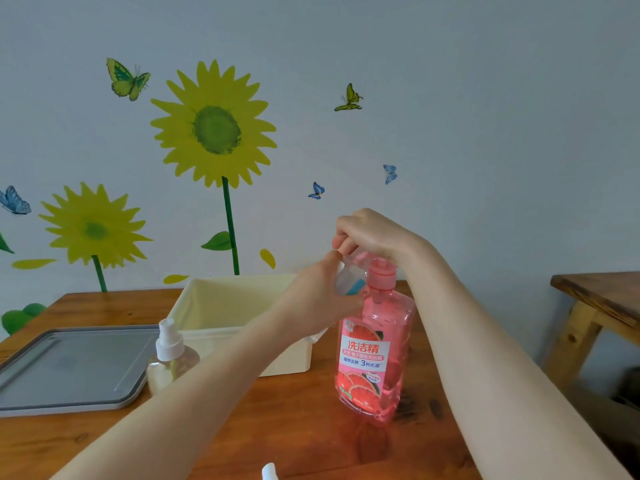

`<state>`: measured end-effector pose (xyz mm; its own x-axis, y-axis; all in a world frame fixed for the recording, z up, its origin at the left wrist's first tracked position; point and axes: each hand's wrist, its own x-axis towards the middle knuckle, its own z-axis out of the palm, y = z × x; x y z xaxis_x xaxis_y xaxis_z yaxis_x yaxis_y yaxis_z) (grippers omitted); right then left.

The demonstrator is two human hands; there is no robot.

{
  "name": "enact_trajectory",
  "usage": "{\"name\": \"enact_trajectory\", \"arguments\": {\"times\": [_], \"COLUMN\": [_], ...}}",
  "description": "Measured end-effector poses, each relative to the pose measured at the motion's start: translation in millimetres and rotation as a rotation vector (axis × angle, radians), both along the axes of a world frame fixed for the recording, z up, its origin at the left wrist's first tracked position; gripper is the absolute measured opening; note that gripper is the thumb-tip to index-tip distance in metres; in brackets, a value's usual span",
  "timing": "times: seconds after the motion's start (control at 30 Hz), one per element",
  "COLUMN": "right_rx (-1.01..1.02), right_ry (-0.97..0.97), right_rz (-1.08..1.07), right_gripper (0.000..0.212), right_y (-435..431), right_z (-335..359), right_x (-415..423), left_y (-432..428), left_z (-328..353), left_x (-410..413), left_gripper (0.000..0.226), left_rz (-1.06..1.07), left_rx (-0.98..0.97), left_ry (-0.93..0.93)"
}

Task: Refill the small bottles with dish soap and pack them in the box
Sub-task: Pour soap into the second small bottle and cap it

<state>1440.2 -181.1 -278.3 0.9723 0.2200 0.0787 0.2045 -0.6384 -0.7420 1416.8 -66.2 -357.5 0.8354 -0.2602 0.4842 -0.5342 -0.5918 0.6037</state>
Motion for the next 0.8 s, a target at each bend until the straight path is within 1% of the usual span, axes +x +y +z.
{"name": "enact_trajectory", "arguments": {"times": [0.13,0.3,0.37,0.47,0.57,0.73,0.8], "right_rx": [-0.031,-0.026,-0.047,-0.028,-0.086,-0.121,-0.083], "right_ry": [-0.005,0.034,0.018,-0.007,-0.022,0.030,0.055], "right_rz": [-0.001,0.031,0.009,-0.015,-0.024,0.000,0.007], "right_gripper": [0.028,0.030,0.030,0.027,0.032,0.024,0.025], "right_y": [3,0,-1,1,4,4,2], "right_z": [-6,7,7,-2,-9,7,10], "right_x": [-3,-3,0,2,4,0,1], "left_y": [-1,2,1,-2,-2,2,1], "left_z": [-7,10,12,1,-5,11,13], "left_x": [-2,-4,-3,-1,-3,-5,-4], "left_gripper": [0.042,0.044,0.045,0.042,0.041,0.042,0.045], "left_rz": [0.005,-0.003,0.003,0.004,0.005,-0.017,-0.016], "left_rx": [-0.001,0.061,0.057,0.038,0.022,0.044,0.020], "left_ry": [0.019,0.005,-0.001,0.017,0.037,0.018,0.003]}}
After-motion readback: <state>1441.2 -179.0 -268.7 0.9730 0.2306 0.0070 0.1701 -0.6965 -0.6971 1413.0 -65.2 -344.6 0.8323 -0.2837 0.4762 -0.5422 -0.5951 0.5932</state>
